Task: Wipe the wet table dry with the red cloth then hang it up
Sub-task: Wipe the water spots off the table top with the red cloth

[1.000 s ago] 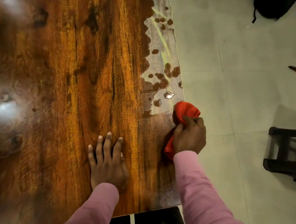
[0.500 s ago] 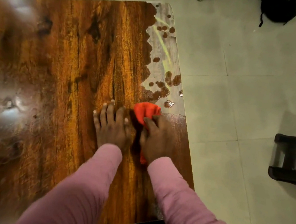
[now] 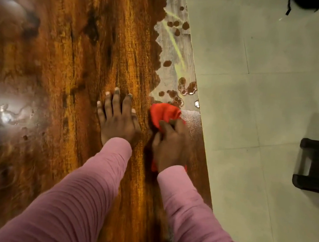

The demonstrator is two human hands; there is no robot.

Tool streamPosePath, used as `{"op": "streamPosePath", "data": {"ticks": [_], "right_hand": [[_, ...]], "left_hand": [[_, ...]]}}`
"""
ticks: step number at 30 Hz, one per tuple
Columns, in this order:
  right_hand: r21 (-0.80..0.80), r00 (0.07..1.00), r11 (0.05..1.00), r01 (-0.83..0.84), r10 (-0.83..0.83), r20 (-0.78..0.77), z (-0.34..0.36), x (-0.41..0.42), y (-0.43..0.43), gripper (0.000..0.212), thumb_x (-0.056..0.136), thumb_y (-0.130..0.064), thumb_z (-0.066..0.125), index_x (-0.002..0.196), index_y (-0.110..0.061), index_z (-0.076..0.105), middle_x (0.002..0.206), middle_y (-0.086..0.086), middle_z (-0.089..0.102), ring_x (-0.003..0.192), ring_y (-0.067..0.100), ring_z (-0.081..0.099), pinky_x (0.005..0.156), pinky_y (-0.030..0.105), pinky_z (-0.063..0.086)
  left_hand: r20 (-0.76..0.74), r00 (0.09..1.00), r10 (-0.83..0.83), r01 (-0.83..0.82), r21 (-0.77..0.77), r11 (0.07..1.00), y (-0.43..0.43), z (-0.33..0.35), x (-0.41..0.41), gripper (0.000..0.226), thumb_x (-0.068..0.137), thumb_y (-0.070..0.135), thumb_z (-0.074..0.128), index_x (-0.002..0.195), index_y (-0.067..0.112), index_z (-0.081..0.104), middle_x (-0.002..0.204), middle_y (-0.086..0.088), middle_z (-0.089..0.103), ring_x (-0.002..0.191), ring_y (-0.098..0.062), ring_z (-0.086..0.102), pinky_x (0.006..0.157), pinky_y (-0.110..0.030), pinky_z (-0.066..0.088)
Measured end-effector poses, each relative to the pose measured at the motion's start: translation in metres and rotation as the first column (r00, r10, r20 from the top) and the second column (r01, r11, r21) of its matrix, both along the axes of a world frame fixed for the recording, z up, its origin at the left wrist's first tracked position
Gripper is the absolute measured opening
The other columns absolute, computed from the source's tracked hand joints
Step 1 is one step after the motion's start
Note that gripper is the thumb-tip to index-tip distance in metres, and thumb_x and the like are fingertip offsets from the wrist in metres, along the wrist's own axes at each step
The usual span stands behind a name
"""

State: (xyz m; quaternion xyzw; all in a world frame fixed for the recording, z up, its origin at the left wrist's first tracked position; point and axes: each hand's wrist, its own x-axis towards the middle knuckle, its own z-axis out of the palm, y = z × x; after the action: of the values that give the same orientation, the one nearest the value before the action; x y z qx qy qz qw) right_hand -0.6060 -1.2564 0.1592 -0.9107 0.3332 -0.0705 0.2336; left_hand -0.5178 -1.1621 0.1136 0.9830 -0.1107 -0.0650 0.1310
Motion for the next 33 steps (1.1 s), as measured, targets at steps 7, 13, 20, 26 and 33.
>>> {"op": "streamPosePath", "data": {"ticks": [7, 13, 20, 26, 33], "right_hand": [[-0.026, 0.988, 0.988, 0.149, -0.15, -0.048, -0.003, 0.016, -0.072, 0.029, 0.079, -0.018, 0.061, 0.105, -0.02, 0.071, 0.11, 0.007, 0.06, 0.1, 0.032, 0.055, 0.077, 0.037, 0.047], [0.043, 0.99, 0.991, 0.125, -0.122, -0.07, -0.001, 0.054, -0.038, 0.028, 0.08, -0.02, 0.061, 0.106, -0.02, 0.07, 0.115, 0.007, 0.058, 0.102, 0.03, 0.053, 0.085, 0.037, 0.047], [-0.034, 0.979, 0.98, -0.194, 0.191, -0.071, -0.002, 0.065, -0.06, 0.029, 0.083, -0.02, 0.059, 0.11, -0.02, 0.069, 0.118, 0.007, 0.057, 0.105, 0.032, 0.052, 0.081, 0.041, 0.048], [-0.027, 0.966, 0.967, 0.253, -0.254, -0.04, -0.006, 0.094, -0.081, 0.026, 0.079, -0.018, 0.059, 0.103, -0.019, 0.07, 0.112, 0.008, 0.057, 0.103, 0.032, 0.053, 0.077, 0.037, 0.046], [-0.013, 0.957, 0.957, -0.288, 0.288, -0.023, -0.005, 0.11, -0.043, 0.03, 0.082, -0.021, 0.061, 0.111, -0.019, 0.069, 0.114, 0.007, 0.058, 0.104, 0.031, 0.053, 0.081, 0.041, 0.05]], "left_hand": [[-0.009, 1.0, -0.001, 0.001, 0.009, 1.0, 0.001, 0.002, 0.0, 0.049, 0.094, 0.031, 0.027, 0.142, 0.022, 0.035, 0.158, -0.009, 0.022, 0.146, -0.03, 0.011, 0.119, -0.052, 0.004], [-0.024, 1.0, 0.002, -0.001, 0.025, 1.0, 0.0, 0.003, 0.0, 0.05, 0.094, 0.03, 0.029, 0.143, 0.021, 0.035, 0.159, -0.01, 0.022, 0.146, -0.031, 0.011, 0.118, -0.052, 0.004], [-0.013, 1.0, -0.008, 0.009, 0.039, 0.999, 0.0, 0.003, 0.001, 0.05, 0.095, 0.031, 0.028, 0.143, 0.021, 0.038, 0.158, -0.01, 0.024, 0.146, -0.031, 0.012, 0.118, -0.052, 0.005], [-0.027, 1.0, -0.006, 0.008, 0.054, 0.998, 0.001, 0.002, 0.001, 0.05, 0.095, 0.032, 0.027, 0.144, 0.023, 0.036, 0.158, -0.009, 0.022, 0.147, -0.03, 0.009, 0.119, -0.053, 0.004], [-0.033, 0.999, -0.005, 0.007, 0.052, 0.999, -0.001, 0.006, 0.001, 0.053, 0.093, 0.033, 0.026, 0.143, 0.02, 0.039, 0.158, -0.01, 0.024, 0.147, -0.031, 0.012, 0.118, -0.053, 0.005]]}}
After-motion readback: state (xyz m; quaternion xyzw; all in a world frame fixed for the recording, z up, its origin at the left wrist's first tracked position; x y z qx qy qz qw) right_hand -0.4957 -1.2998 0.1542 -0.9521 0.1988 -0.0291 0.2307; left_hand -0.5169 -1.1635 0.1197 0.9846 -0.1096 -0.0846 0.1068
